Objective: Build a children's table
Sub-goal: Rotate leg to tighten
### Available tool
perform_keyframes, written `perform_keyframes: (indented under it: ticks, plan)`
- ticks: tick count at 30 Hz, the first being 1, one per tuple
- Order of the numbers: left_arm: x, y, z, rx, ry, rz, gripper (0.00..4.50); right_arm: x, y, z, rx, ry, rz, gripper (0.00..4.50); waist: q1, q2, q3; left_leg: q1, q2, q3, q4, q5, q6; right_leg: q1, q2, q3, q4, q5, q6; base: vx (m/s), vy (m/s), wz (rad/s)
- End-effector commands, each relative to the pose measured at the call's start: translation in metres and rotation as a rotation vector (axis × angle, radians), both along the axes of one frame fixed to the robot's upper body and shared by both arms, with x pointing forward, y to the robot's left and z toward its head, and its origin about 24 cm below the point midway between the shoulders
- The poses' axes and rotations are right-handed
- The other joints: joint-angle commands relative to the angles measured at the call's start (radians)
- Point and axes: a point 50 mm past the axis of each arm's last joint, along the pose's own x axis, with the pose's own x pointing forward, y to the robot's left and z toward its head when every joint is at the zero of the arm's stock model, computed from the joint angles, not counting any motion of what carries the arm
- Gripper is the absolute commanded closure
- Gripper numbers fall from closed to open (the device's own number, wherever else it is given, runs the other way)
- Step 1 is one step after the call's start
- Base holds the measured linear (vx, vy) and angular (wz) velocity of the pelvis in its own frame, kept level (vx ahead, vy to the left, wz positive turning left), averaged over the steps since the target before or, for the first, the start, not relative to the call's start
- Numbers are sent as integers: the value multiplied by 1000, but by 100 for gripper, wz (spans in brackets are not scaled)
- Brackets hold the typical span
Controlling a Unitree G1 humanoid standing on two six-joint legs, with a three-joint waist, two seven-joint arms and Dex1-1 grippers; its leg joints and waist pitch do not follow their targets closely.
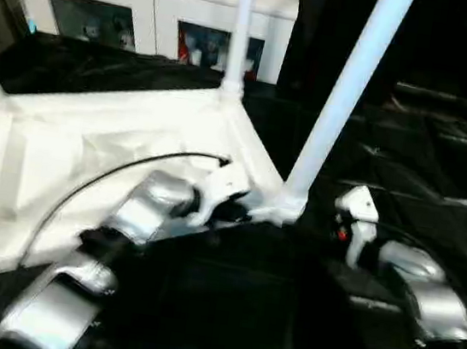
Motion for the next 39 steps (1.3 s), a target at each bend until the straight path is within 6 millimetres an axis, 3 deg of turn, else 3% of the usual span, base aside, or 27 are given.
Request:
perform_keyframes:
  ticks: [1, 3, 5, 8, 9, 12, 15, 16, 17, 19, 21, 24, 30, 35, 36, 37, 39]
  plan:
    - [-11, -15, 12, -74, -6, -190, 450, -3, 2, 7, 8, -8, 58, 88, 5, -5, -63, 4, 44, -10, -65, -196, 78, 53, -57, 44, -65, -211, -222, 0, 0, 0]
    - [-13, -12, 13, -74, 6, -212, 450, -4, 2, 8, 2, -10, 76, 88, 15, -1, -62, 9, 45, -5, -61, -167, 85, 46, -54, 46, -59, -150, -249, 0, 0, 0]
    - [-14, -11, 14, -77, 5, -224, 450, -4, 2, 9, -6, -12, 82, 88, 20, -1, -60, 12, 46, -2, -62, -183, 79, 45, -55, 46, -60, -158, -255, 0, 0, 0]
    - [-15, -11, 14, -83, 8, -235, 450, -4, 3, 8, -23, -11, 102, 88, 22, -3, -58, 12, 46, 0, -65, -220, 55, 46, -57, 48, -65, -225, -232, 0, 0, 0]
    - [-16, -10, 14, -81, 7, -238, 450, -5, 5, 7, -19, -7, 113, 88, 23, -8, -58, 12, 46, 0, -65, -228, 50, 45, -59, 49, -66, -252, -220, 0, 0, 0]
    - [-17, -9, 14, -82, 7, -243, 450, -8, 8, 6, -16, 4, 139, 88, 23, -7, -58, 10, 46, 0, -65, -229, 45, 45, -60, 50, -69, -279, -199, 0, 0, 0]
    - [-17, -9, 14, -83, 8, -245, 450, -6, 10, 5, -6, 7, 139, 88, 23, -7, -59, 8, 45, 0, -64, -213, 46, 46, -59, 50, -67, -267, -196, 0, 0, 0]
    - [-17, -8, 14, -82, 8, -245, 450, -6, 11, 4, -2, 8, 139, 118, 23, -8, -59, 7, 44, 0, -64, -207, 47, 46, -58, 50, -66, -262, -194, 0, 0, 0]
    - [-18, -8, 13, -82, 9, -245, 450, -6, 14, 3, 4, 13, 145, 118, 24, -14, -60, 6, 44, -1, -63, -198, 51, 47, -60, 49, -64, -261, -193, 0, 0, 0]
    - [-18, -8, 13, -82, 10, -245, 450, -7, 14, 2, 4, 14, 147, 118, 24, -12, -60, 6, 45, -1, -63, -190, 52, 46, -59, 49, -64, -255, -193, 0, 0, 0]
    - [-18, -8, 13, -79, 8, -242, 450, -7, 15, 1, 3, 18, 156, 155, 23, -12, -60, 5, 44, 0, -62, -186, 53, 47, -59, 49, -63, -248, -195, 0, 0, 0]
    - [-18, -7, 13, -79, 7, -240, 450, -7, 16, 0, -3, 17, 157, 171, 24, -13, -61, 5, 44, 0, -61, -183, 54, 48, -59, 49, -62, -247, -195, 0, 0, 0]
    - [-18, -7, 12, -77, 11, -226, 450, -6, 18, -1, 6, 19, 141, 178, 22, -11, -61, 6, 43, 0, -61, -179, 54, 48, -58, 49, -61, -242, -196, 0, 0, 0]
    - [-6, -14, 8, -72, 1, -76, 450, 5, 11, -13, 6, 21, -96, 178, 17, -12, -59, 6, 41, 0, -61, -195, 35, 45, -58, 47, -66, -281, -190, 0, 0, 0]
    - [2, -22, 7, -68, -15, 21, 450, 13, 7, -23, -17, 36, -276, 178, 13, -12, -60, 3, 40, -2, -62, -196, 25, 47, -58, 47, -65, -291, -185, 0, 0, 0]
    - [2, -22, 7, -68, -15, 21, 450, 13, 7, -23, -17, 36, -276, 178, 12, -10, -60, 7, 40, -2, -62, -197, 15, 43, -57, 47, -67, -295, -182, 0, 0, 0]
    - [13, -33, 6, -61, -34, 148, 450, 20, 6, -32, -12, 58, -474, 178, 9, -13, -61, 6, 37, -2, -62, -203, 10, 44, -56, 46, -69, -306, -176, 0, 0, 0]
